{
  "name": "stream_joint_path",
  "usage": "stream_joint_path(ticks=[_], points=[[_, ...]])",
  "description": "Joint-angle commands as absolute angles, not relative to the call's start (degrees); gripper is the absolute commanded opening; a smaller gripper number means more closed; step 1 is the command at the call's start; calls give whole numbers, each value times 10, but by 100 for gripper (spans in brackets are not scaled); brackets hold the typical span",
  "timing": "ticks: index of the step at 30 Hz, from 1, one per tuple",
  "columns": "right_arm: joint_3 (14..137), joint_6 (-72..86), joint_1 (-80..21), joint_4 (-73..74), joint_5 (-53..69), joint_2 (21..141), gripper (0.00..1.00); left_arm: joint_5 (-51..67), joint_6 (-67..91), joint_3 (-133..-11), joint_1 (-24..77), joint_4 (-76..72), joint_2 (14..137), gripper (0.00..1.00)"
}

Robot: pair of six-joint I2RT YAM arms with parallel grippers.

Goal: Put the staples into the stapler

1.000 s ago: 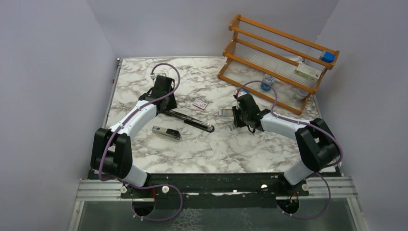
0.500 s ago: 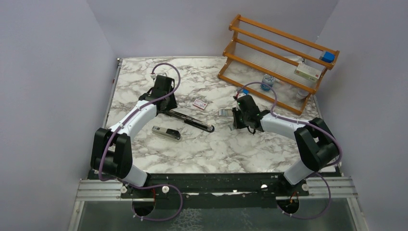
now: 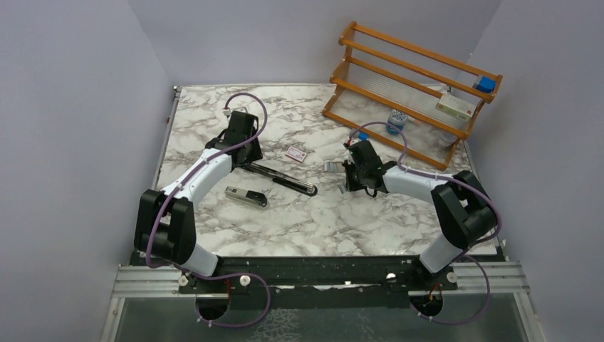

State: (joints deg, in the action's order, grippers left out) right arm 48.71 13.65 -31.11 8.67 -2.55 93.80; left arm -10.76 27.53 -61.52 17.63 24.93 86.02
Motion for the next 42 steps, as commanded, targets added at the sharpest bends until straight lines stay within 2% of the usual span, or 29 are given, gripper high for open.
stream_joint_path(ticks=[1, 5, 8, 11, 14, 18, 23, 29, 36, 42], points=[[491, 137, -308, 94, -10, 938, 1, -90, 257, -615, 177, 221, 847, 48], [484, 139, -308, 80, -28, 902, 1, -79, 235, -610, 178, 193, 822, 57], [476, 134, -308, 54, -40, 854, 1, -68, 214, -622, 184, 183, 817, 60], [468, 138, -308, 19, -13, 813, 1, -31, 207, -634, 189, 170, 824, 61], [451, 152, -308, -42, 71, 778, 1, 51, 219, -623, 190, 126, 813, 61], [440, 191, -308, -133, 171, 748, 1, 166, 256, -566, 190, -17, 759, 62], [451, 239, -308, -202, 218, 730, 1, 217, 269, -567, 190, -85, 723, 63], [450, 226, -308, -236, 222, 716, 1, 287, 304, -592, 193, -80, 730, 63], [471, 248, -308, -222, 153, 712, 1, 233, 386, -586, 268, -96, 727, 58], [477, 271, -308, -231, 161, 714, 1, 196, 422, -589, 313, -121, 739, 52]])
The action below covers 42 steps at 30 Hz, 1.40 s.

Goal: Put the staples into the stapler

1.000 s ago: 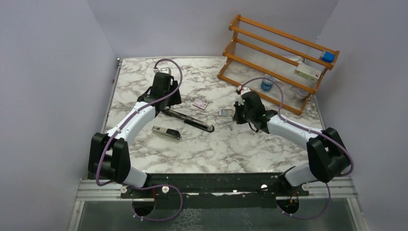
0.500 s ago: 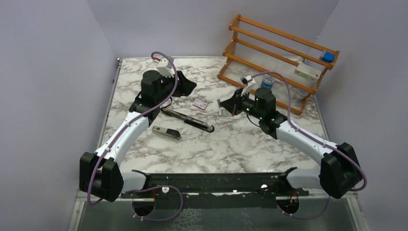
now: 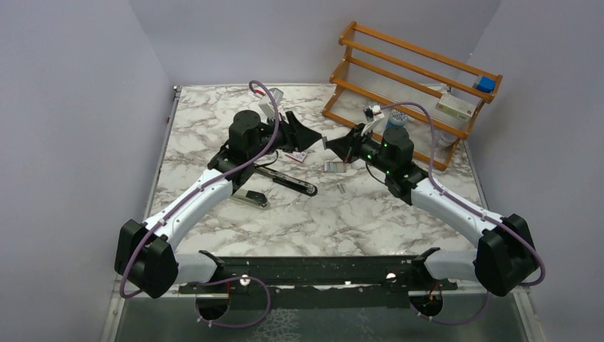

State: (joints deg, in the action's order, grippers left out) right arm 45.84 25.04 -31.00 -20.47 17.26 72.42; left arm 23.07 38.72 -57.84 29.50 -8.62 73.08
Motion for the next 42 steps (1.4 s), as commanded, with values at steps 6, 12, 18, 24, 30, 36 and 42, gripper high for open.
stream_joint_path(ticks=[6, 12, 18, 24, 30, 36, 42], points=[[474, 288, -308, -242, 172, 710, 1, 174, 417, -601, 330, -93, 758, 48], [473, 294, -308, -245, 173, 704, 1, 164, 409, -606, 343, -86, 769, 46], [472, 295, -308, -247, 184, 705, 1, 177, 401, -620, 344, -82, 787, 36], [471, 299, -308, -253, 191, 707, 1, 173, 402, -621, 345, -80, 790, 36], [472, 300, -308, -258, 197, 711, 1, 172, 406, -620, 345, -81, 790, 34], [473, 302, -308, -258, 201, 715, 1, 171, 405, -621, 344, -81, 790, 26], [472, 304, -308, -260, 202, 716, 1, 175, 405, -622, 345, -81, 791, 21]])
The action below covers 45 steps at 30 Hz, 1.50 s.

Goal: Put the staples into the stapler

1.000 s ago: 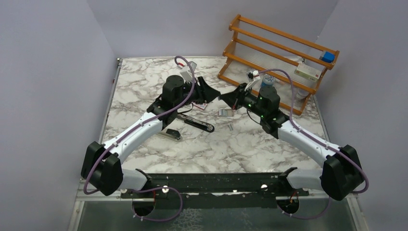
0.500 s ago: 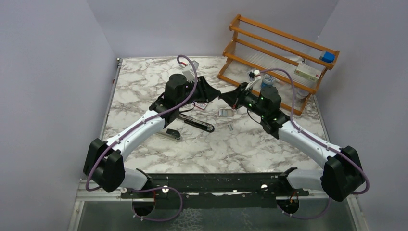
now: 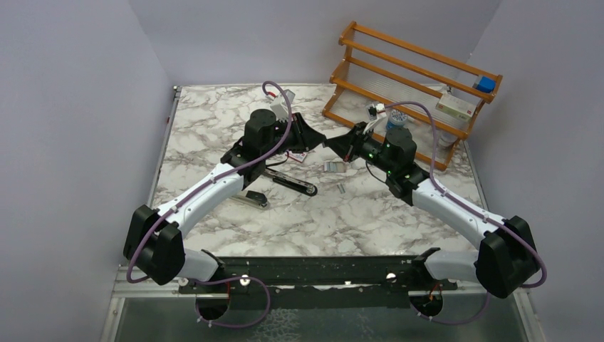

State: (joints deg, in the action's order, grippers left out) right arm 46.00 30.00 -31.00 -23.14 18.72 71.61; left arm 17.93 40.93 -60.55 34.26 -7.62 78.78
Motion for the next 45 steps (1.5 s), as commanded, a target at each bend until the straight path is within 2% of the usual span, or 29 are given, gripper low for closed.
stream_joint_path(ticks=[1, 12, 22, 27, 30, 36, 40, 45], points=[[472, 304, -308, -260, 203, 718, 1, 176, 405, -621, 345, -80, 791, 20], [470, 305, -308, -264, 201, 719, 1, 171, 405, -622, 345, -75, 789, 7], [463, 300, -308, -250, 176, 689, 27, 151, 387, -636, 345, -39, 792, 6], [445, 293, -308, -229, 144, 646, 31, 122, 345, -659, 345, 4, 795, 5], [423, 285, -308, -201, 83, 609, 32, 93, 305, -676, 345, 45, 795, 4], [429, 236, -308, -91, -85, 559, 35, -71, 176, -710, 415, 167, 817, 2], [476, 179, -308, -26, -182, 551, 37, -203, 126, -710, 491, 248, 842, 1], [556, 149, -299, 63, -254, 578, 45, -359, 112, -710, 587, 334, 896, 0]])
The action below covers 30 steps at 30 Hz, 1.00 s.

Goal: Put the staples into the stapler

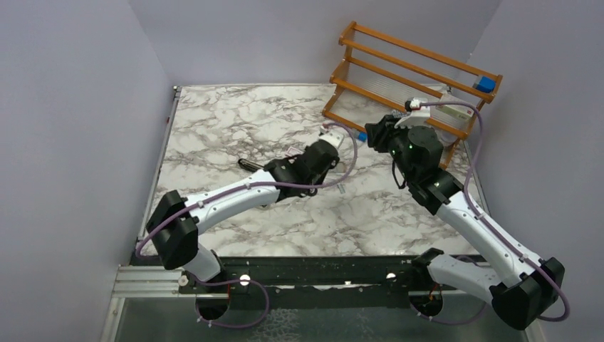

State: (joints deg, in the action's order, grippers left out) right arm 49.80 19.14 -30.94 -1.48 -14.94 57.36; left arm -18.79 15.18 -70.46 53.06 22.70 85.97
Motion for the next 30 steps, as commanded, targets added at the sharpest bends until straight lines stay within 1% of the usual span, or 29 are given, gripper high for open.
stream_joint_path(ticks=[1, 6, 9, 12, 15, 19, 26, 30], points=[[559, 153, -291, 64, -255, 570, 46, -386, 115, -710, 603, 351, 909, 0], [572, 173, -242, 47, -213, 509, 47, -466, 151, -716, 668, 421, 970, 0], [599, 161, -241, 41, -190, 485, 47, -513, 160, -719, 701, 448, 1024, 0], [604, 147, -241, 21, -152, 462, 47, -563, 166, -726, 736, 477, 1074, 0], [607, 145, -241, 23, -140, 454, 47, -595, 166, -737, 764, 495, 1115, 0], [599, 144, -241, 28, -136, 454, 47, -613, 163, -749, 794, 497, 1152, 0], [587, 160, -241, 28, -105, 473, 47, -618, 169, -760, 813, 493, 1196, 0], [583, 162, -241, 23, -93, 480, 47, -604, 181, -750, 819, 483, 1202, 4]])
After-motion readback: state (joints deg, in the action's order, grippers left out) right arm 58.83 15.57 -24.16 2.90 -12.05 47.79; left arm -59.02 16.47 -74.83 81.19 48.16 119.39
